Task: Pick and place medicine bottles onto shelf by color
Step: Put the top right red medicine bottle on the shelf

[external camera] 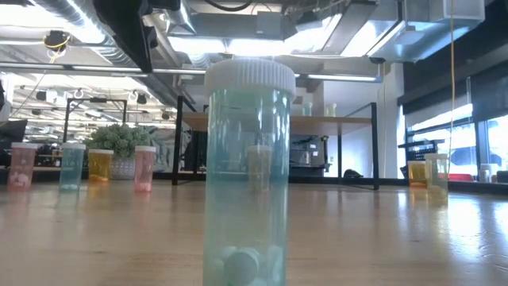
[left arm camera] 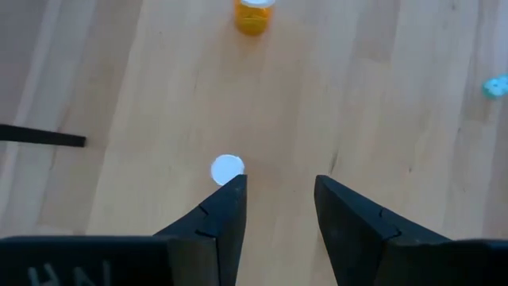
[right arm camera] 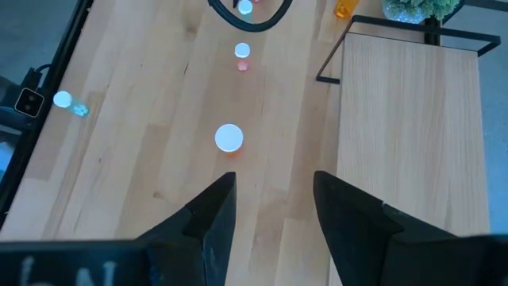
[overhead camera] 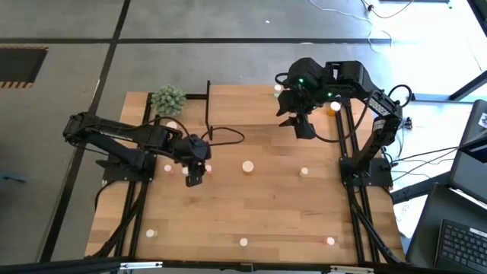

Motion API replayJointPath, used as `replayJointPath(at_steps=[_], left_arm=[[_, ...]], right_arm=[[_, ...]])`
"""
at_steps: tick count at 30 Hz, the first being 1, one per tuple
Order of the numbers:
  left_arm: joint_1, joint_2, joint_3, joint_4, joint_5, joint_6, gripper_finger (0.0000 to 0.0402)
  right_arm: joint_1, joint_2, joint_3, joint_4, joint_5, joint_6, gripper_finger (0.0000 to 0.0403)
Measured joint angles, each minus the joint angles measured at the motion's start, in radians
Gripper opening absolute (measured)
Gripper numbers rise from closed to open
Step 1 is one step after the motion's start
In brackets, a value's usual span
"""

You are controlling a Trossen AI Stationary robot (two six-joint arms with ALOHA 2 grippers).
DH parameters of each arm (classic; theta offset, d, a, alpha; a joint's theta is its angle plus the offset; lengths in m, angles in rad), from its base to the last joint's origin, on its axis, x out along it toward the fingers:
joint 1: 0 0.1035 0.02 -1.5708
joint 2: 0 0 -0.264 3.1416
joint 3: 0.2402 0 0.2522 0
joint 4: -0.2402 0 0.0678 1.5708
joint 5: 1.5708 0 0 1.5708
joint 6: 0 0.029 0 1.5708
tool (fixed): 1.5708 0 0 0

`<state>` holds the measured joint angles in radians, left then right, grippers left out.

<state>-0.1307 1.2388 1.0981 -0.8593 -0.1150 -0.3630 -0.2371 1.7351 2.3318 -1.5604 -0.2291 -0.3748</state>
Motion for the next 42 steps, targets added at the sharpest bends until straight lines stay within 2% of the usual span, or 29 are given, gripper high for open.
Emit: replayJointPath(at_steps=[4,11,14,21,24,35,42], left_arm=[[0.0,0.0,0.0,0.0,-0.046,-0.044,0.0143],[0.0,0.0,0.0,0.0,-0.051,-0.053,0.0153],[0.0,0.0,0.0,-0.004,-0.05,-0.047,0.0171],[0.0,0.0,0.0,-0.006,-0.065,-0.018,0.0242],[0.0,0.0,0.0,-0.006,-0.087,-0.022,0.0257],[-0.003,0.035,-0.002,-0.019,-0.079,-0.119,0.0261],[0.004,0.096,-0.001,0.002,-0.035,-0.004,0.0261]], right_arm=[[0.0,0.0,0.0,0.0,0.0,0.0,0.0172],[0.0,0.0,0.0,0.0,0.0,0.0,0.0172],[0.0,0.0,0.0,0.0,0.0,0.0,0.0172],[0.0,0.0,0.0,0.0,0.0,0.0,0.0172],[0.0,0.0,0.0,0.0,0.0,0.0,0.0172],[0.0,0.0,0.0,0.001,0.0,0.0,0.0172],[0.0,-0.001,0.0,0.021,0.0,0.0,0.0172]])
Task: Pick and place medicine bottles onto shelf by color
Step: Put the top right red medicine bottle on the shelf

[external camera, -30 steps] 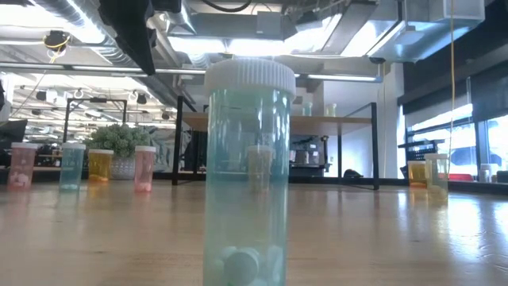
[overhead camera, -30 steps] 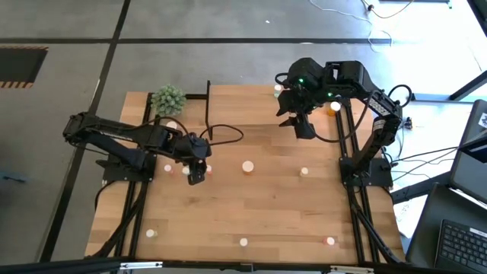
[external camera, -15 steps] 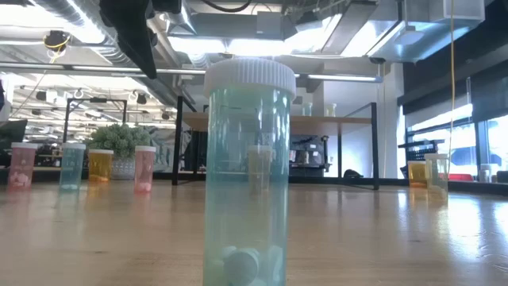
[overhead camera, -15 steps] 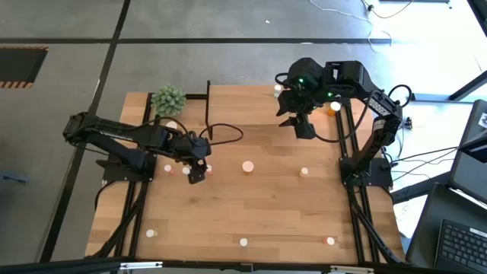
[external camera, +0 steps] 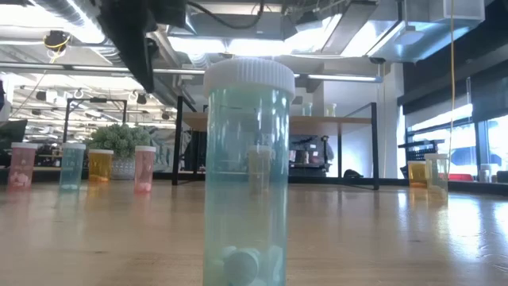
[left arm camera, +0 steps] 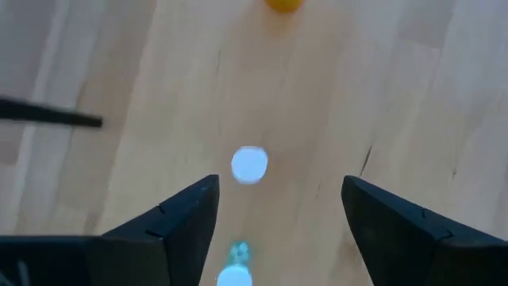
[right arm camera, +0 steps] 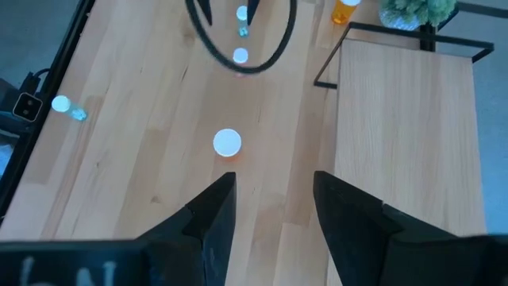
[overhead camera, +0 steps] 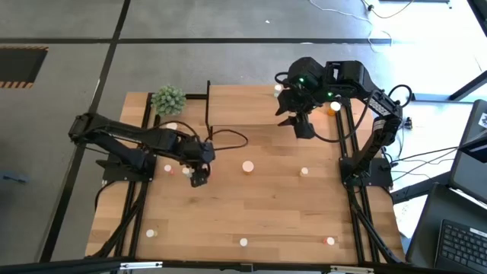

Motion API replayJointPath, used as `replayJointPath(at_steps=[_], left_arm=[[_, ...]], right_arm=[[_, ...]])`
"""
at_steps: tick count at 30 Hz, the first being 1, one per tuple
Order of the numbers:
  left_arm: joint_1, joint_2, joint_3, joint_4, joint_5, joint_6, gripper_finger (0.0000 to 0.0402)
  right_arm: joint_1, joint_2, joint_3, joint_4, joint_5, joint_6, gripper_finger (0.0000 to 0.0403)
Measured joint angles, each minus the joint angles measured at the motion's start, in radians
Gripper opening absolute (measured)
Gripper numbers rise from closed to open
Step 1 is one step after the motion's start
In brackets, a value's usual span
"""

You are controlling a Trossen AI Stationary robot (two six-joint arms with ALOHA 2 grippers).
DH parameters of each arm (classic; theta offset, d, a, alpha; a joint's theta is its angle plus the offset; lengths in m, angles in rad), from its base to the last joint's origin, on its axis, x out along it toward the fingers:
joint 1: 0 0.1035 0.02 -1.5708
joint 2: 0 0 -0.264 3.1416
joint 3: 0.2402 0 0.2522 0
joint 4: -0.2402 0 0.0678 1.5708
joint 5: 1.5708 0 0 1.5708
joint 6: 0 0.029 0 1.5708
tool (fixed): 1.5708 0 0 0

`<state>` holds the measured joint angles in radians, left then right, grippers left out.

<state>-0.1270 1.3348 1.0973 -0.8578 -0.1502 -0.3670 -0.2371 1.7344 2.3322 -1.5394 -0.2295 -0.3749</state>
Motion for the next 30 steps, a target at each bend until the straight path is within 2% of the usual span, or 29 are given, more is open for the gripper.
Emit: replayJointPath(at_steps=[13,30], left_arm=[[0.0,0.131,0.0,-0.016,-0.031,0.075,0.0261],[0.001,0.151,0.0,-0.017,-0.042,0.09,0.0261]], right_arm=[[0.0,0.0,0.0,0.065,0.0,0.0,0.0172],[0.0,0.0,0.0,0.108,0.0,-0.024,0.0172]])
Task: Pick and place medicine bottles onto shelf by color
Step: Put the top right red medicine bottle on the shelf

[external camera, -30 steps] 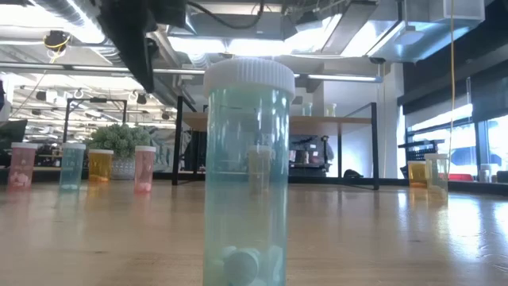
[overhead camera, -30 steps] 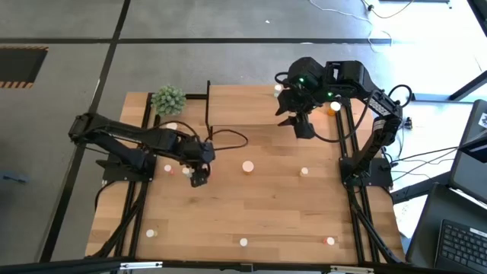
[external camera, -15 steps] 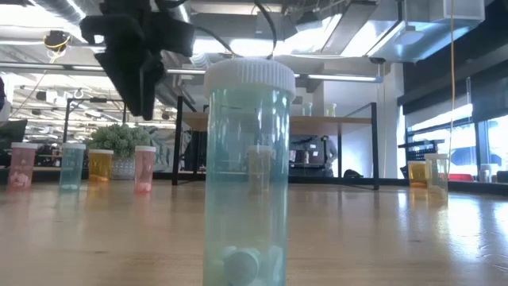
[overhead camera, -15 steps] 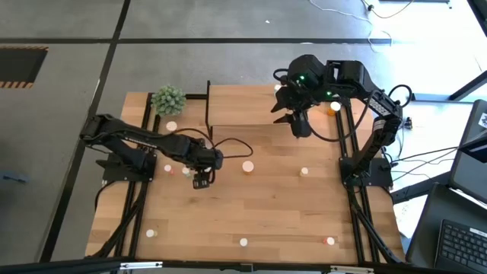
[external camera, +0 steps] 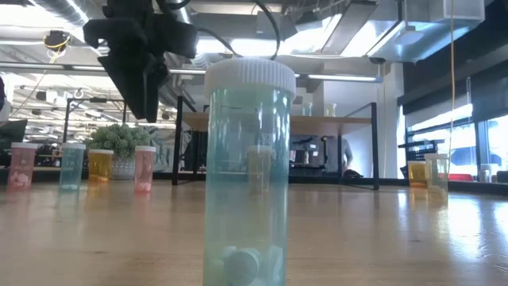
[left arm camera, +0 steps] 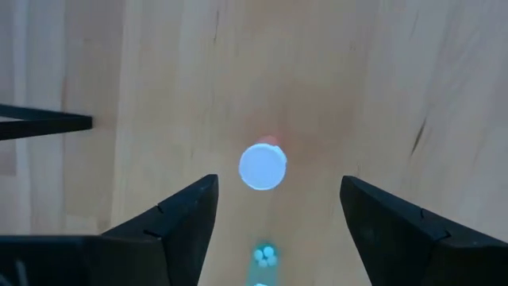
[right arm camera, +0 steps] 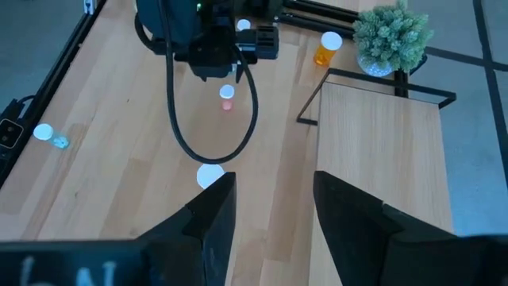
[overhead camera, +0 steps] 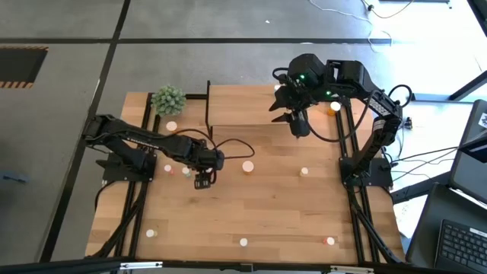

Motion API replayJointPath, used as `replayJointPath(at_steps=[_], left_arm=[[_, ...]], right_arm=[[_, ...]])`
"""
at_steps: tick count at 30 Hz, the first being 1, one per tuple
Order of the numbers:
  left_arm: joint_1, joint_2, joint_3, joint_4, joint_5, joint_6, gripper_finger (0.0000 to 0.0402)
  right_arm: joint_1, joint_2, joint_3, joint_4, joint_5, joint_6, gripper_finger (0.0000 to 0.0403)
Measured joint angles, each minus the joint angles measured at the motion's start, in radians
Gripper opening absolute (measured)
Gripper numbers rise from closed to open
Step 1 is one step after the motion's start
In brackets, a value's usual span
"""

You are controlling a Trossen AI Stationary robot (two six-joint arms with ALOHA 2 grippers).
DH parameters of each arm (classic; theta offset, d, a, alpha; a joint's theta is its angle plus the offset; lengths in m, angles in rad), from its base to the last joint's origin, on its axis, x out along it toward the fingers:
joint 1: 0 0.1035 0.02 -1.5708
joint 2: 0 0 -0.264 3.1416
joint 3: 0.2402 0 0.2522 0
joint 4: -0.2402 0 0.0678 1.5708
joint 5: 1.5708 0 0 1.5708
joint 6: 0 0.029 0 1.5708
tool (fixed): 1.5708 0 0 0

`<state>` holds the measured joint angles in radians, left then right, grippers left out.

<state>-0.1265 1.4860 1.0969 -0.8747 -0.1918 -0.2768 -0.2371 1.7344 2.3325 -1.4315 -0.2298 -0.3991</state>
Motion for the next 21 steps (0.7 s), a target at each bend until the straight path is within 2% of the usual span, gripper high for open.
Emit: replayJointPath(at_steps=[3,9,14,21], left_arm=[[0.006,0.0,0.0,0.0,-0.005,0.002,0.0261],[0.027,0.0,-0.003,0.008,-0.005,0.001,0.0261],[0.033,0.0,-0.053,0.05,0.061,0.0,0.0261],[0.033,0.0,-0.084,0.084,0.037,0.002,0.0261]], right_arm=[[0.0,0.0,0.0,-0.001,-0.03,-0.003,0.0172],[0.001,0.0,0.0,-0.007,-0.192,-0.059,0.0172],[0.0,0.0,0.0,-0.016,-0.208,-0.058,0.0172],[0.0,0.0,0.0,-0.017,-0.209,-0.056,0.0172]])
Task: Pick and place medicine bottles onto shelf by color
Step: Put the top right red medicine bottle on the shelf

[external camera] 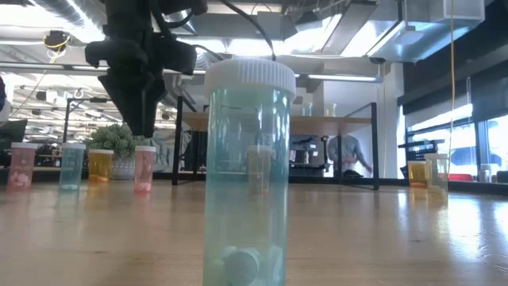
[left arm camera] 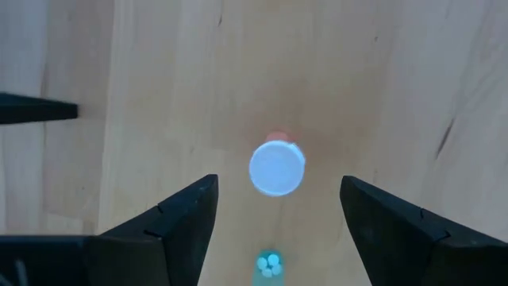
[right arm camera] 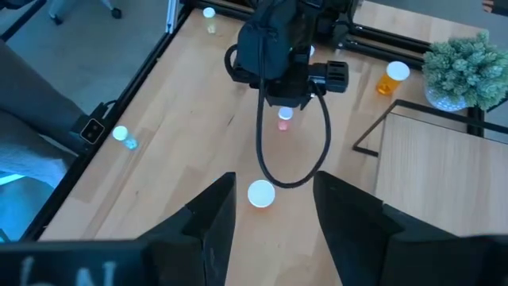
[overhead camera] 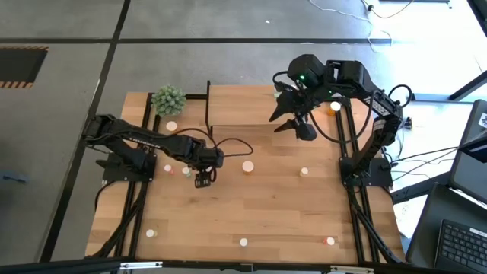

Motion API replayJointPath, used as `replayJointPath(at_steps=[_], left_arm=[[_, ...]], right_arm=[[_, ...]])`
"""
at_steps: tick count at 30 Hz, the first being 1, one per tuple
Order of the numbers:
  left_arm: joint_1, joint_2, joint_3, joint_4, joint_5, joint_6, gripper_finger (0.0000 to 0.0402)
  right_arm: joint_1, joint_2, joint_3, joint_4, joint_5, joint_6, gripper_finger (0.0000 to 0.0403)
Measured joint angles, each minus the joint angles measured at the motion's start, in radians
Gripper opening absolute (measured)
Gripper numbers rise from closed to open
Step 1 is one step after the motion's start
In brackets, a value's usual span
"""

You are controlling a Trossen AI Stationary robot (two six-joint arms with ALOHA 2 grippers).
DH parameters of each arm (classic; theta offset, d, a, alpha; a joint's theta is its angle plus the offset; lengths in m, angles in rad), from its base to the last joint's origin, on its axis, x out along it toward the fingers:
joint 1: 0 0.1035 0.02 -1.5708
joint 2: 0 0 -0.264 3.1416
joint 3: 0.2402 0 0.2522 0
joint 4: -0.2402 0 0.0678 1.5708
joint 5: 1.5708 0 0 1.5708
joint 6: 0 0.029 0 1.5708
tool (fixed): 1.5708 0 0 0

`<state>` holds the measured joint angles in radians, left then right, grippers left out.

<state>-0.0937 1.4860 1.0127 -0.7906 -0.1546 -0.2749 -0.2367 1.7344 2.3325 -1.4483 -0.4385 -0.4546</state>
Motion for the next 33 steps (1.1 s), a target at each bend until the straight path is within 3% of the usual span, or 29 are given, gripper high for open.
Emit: replayJointPath(at_steps=[5,33], left_arm=[[0.0,0.0,-0.034,0.068,0.002,0.012,0.0261],[0.002,0.0,-0.085,0.12,-0.003,-0.063,0.0261]], right_arm=[[0.0,0.0,0.0,0.0,0.0,0.0,0.0172],[0.0,0.0,0.0,0.0,-0.01,0.006,0.0172]])
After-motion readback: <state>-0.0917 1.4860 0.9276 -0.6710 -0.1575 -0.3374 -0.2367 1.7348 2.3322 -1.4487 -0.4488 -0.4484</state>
